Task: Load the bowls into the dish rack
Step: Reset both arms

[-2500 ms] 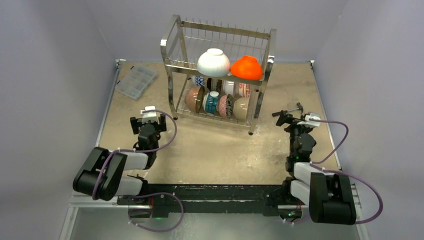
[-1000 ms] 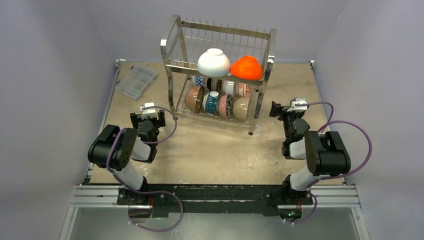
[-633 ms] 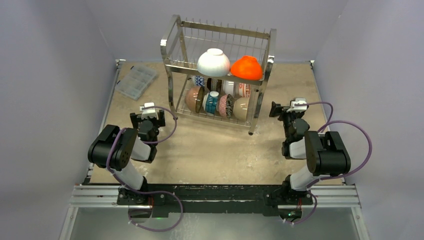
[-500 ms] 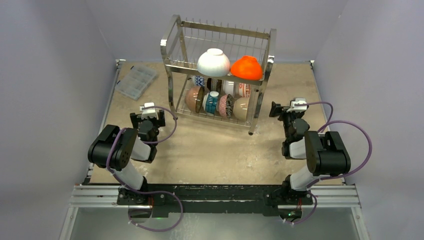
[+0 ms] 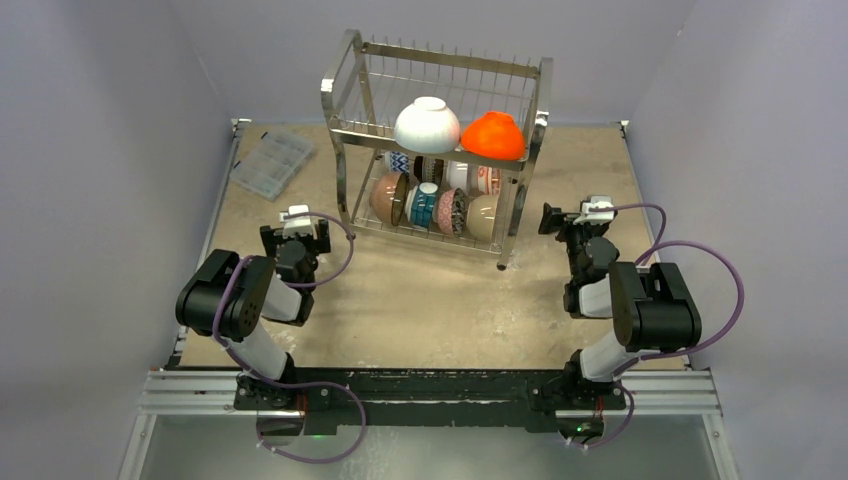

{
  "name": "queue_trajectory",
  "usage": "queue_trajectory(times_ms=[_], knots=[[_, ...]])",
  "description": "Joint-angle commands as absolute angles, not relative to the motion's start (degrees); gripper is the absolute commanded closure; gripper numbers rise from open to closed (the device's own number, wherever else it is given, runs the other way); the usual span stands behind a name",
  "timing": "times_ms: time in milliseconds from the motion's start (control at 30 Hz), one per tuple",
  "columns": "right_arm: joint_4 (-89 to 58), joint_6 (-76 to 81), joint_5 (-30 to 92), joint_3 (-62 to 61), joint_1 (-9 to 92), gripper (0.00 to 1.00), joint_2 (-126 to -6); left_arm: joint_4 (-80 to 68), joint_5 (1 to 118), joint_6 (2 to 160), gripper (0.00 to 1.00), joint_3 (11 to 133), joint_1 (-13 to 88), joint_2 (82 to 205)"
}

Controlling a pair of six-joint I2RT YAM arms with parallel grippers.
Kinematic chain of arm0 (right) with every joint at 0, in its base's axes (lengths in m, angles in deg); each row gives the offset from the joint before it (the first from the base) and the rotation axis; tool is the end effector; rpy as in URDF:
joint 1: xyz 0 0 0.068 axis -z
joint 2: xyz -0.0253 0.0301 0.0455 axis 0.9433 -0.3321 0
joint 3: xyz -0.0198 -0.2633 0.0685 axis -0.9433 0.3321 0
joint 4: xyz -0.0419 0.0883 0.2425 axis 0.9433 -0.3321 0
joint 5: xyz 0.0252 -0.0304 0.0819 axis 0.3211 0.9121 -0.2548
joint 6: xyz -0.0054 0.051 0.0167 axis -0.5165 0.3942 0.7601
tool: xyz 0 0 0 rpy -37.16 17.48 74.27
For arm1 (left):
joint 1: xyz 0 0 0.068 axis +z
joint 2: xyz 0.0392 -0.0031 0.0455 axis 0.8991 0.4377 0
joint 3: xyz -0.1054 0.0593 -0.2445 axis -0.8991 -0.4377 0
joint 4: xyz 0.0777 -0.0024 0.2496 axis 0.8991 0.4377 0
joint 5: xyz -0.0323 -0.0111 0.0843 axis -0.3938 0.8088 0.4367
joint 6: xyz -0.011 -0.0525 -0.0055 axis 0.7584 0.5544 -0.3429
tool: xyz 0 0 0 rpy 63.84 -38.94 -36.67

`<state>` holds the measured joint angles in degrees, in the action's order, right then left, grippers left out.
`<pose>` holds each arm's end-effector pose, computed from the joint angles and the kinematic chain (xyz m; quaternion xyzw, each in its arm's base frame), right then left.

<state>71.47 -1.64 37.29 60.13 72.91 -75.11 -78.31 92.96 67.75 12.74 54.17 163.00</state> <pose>0.2494 -0.0094 0.1782 0.0222 0.6325 0.0083 0.7742 0.2402 -0.0263 0.1273 -0.0677 0.7464 0.1208 0.6509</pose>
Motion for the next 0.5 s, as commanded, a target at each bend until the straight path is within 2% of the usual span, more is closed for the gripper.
queue_trajectory(times_ms=[0,467], knots=[[73.96,-2.87,37.81,59.84,72.8,0.01,-74.48,-79.73,93.17,69.29,0.01,13.92,54.5,162.95],[73.91,-2.87,37.8,59.84,72.8,0.01,-74.44,-79.4,93.08,69.27,0.01,14.1,54.52,162.94]])
